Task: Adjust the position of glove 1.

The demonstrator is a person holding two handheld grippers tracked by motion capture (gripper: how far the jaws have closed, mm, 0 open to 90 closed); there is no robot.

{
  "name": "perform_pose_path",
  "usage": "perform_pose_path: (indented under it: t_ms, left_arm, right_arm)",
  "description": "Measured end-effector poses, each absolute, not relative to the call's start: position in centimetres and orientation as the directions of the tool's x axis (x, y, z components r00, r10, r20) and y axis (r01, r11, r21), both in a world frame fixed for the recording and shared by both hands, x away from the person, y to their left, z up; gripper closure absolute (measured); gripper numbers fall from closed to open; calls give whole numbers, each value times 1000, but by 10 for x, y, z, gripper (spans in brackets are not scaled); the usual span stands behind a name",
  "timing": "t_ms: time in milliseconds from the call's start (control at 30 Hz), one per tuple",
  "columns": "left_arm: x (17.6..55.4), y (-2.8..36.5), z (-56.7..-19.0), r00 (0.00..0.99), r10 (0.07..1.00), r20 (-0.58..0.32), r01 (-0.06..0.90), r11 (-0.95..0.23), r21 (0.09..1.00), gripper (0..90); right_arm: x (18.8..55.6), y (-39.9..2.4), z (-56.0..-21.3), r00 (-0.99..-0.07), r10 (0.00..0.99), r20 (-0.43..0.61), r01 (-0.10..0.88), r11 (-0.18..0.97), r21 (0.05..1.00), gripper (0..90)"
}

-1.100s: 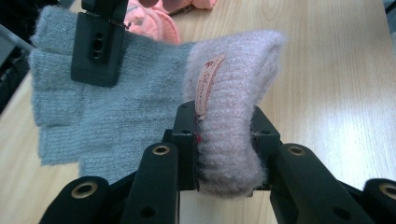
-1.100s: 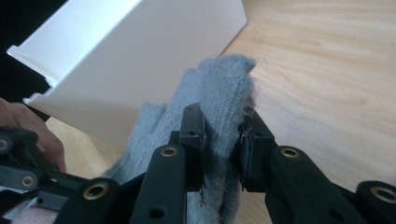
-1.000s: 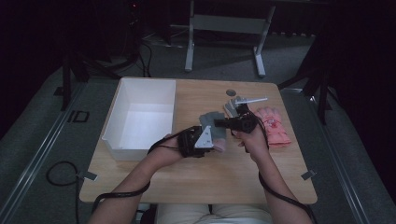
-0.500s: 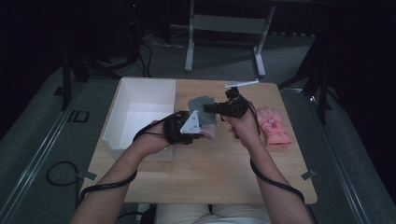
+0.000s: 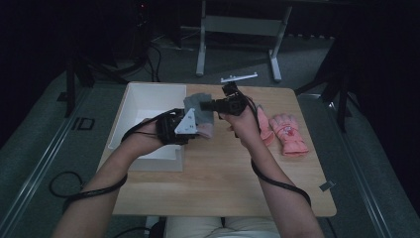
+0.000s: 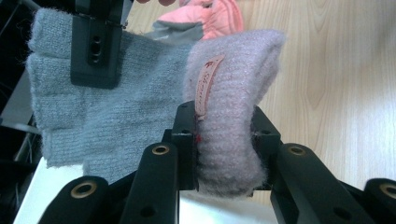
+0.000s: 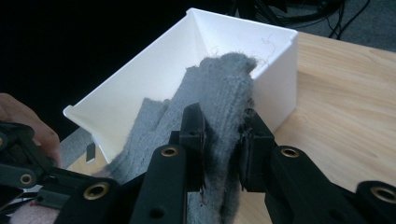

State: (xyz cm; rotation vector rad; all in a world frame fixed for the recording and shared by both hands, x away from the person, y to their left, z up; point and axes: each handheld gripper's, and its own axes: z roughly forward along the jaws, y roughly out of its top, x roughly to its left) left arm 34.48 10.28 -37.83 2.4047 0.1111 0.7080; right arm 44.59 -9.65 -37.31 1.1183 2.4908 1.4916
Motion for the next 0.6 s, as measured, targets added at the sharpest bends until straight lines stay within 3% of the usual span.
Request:
perform_pose_path:
  t_ms: [600]
  left_arm:
    - [347, 176, -373, 852, 246, 461, -46, -843, 536, 693]
  right_arm:
    - [453, -18, -370, -781, 534, 323, 538, 314, 782, 749]
